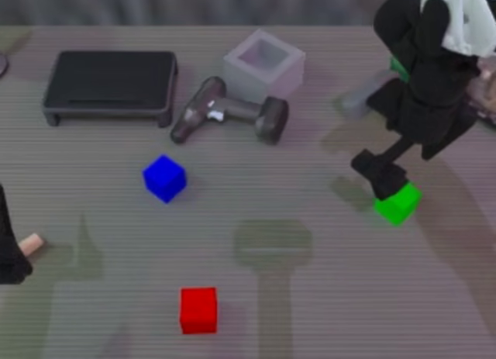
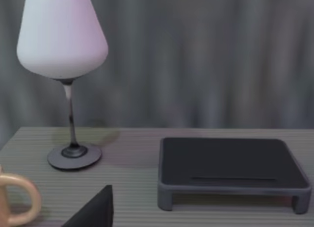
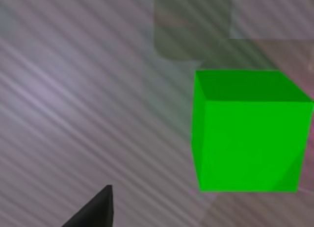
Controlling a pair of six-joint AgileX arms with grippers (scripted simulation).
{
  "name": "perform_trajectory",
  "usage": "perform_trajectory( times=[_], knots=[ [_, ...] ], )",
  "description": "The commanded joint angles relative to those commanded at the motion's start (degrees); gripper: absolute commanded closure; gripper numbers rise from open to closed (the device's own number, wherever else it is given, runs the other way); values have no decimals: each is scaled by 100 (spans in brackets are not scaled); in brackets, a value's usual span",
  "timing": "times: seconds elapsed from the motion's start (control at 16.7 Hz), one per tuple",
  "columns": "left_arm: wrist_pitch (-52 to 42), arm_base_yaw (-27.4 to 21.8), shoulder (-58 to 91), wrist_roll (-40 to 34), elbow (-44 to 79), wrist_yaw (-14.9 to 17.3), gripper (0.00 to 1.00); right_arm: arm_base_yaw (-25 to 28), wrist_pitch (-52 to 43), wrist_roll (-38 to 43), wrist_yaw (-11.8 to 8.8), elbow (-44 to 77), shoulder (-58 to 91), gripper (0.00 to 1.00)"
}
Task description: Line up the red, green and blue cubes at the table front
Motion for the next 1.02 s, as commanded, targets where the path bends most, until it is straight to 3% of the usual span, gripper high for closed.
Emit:
perform_trajectory(
  times=[0.36,0.78,1.02],
  knots=[
    [0,0,0,0,0,0,0,20,84,12,3,-36,61,0],
    [0,0,0,0,0,0,0,9,1460,18,6,-796,650,0],
    [0,0,0,0,0,0,0,8,1717,18,7,-948,769,0]
  ],
)
